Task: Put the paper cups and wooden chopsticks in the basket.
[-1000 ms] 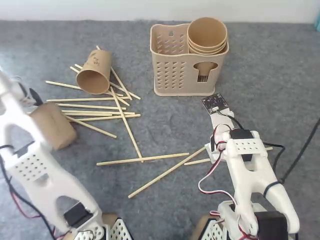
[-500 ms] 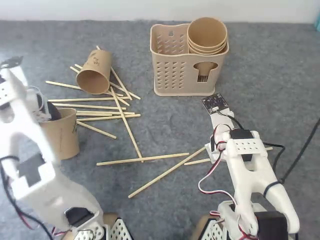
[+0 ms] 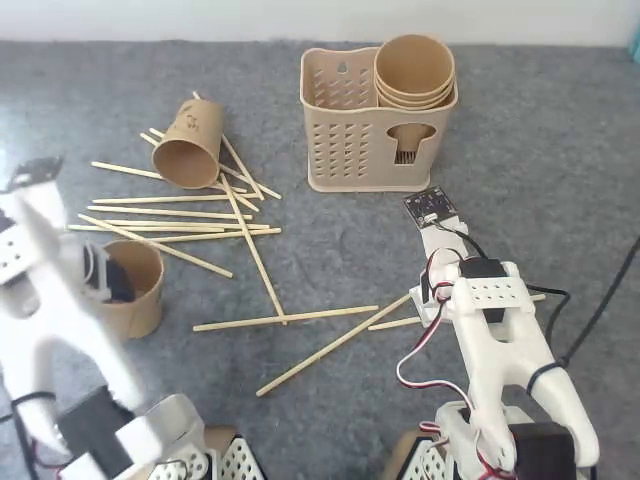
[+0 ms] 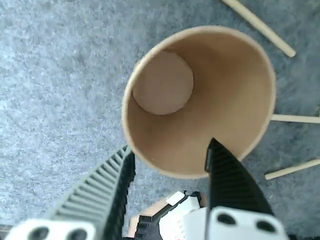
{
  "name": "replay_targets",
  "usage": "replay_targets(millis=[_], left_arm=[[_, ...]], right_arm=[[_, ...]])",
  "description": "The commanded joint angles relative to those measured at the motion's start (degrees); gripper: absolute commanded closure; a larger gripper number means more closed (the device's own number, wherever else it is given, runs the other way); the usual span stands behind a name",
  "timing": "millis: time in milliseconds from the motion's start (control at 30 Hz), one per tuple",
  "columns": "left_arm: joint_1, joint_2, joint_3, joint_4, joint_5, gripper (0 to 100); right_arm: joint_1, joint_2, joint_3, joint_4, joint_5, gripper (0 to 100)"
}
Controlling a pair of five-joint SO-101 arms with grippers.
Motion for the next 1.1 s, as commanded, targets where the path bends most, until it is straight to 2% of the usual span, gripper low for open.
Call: replay_targets(millis=[0, 100, 300, 533, 733, 867, 1067], left_arm=[[-3.6, -2.99, 0.57, 1.76, -2.99, 78], [-5.45, -3.08, 0.66, 1.76, -3.16, 81], [-5.1, -2.99, 0.66, 1.67, -3.16, 99], [-4.57, -2.9, 1.1, -1.41, -3.08, 99], [-2.37, -2.9, 6.11, -6.15, -2.9, 99], [1.32, -3.43, 5.32, -5.8, -0.79, 99], [7.65, -3.34, -4.53, 1.14, 5.45, 99]], right_arm=[[0.84, -0.22, -0.09, -1.01, 0.7, 90.2], [0.84, -0.22, -0.09, -1.01, 0.7, 90.2], [1.01, -0.22, -0.09, -1.01, 0.7, 90.2], [1.01, -0.22, -0.09, -0.92, 0.7, 90.2], [1.1, -0.22, -0.09, -0.92, 0.7, 90.2], [1.1, -0.22, -0.09, -0.92, 0.7, 90.2], [1.1, -0.22, -0.09, -0.92, 0.7, 90.2]])
